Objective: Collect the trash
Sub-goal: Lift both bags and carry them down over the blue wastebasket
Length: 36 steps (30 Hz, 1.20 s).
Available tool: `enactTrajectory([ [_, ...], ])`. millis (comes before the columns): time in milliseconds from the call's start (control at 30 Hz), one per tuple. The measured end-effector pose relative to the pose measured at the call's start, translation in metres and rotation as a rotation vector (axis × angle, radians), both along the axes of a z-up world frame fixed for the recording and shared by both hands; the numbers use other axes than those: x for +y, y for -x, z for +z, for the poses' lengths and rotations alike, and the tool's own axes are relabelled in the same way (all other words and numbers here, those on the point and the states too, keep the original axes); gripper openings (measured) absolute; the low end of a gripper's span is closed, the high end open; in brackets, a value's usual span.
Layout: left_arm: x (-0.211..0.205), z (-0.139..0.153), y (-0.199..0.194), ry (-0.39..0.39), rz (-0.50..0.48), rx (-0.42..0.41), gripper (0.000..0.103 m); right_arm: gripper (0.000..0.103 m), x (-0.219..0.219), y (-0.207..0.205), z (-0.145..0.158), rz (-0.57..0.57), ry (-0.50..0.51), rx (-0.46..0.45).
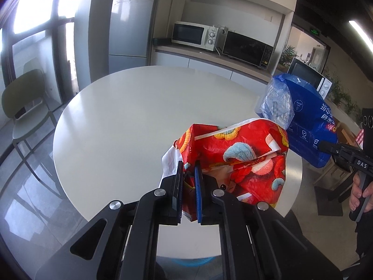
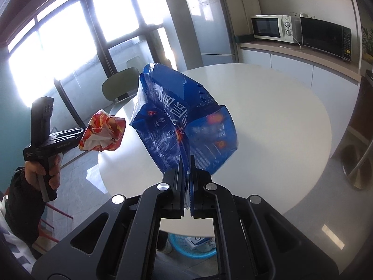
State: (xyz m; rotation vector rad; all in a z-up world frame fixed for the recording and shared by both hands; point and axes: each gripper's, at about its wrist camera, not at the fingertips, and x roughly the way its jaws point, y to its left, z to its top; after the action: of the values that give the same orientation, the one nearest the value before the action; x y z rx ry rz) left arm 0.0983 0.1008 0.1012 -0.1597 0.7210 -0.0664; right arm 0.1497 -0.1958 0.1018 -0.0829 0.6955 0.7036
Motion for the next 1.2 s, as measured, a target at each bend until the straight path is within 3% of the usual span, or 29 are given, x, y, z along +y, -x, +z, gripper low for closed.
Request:
enactTrajectory([
  [433,-0.025,-0.012,0.042,-0.011,-0.051,-0.003,0.008,0.002,-0.03,0.064,-0.022,0.036,0.019,0.058],
  [767,-0.046,-0.039,0.076,0.032,-0.086,0.038,0.008,0.002,-0.052,0.109,-0.045,0.059,0.031,0.14],
  [1200,-0.068,-0.075,0.092,0.028,-0.125,0.118,0.008,0.002,-0.064,0.124,-0.093,0.041,0.064,0.267],
])
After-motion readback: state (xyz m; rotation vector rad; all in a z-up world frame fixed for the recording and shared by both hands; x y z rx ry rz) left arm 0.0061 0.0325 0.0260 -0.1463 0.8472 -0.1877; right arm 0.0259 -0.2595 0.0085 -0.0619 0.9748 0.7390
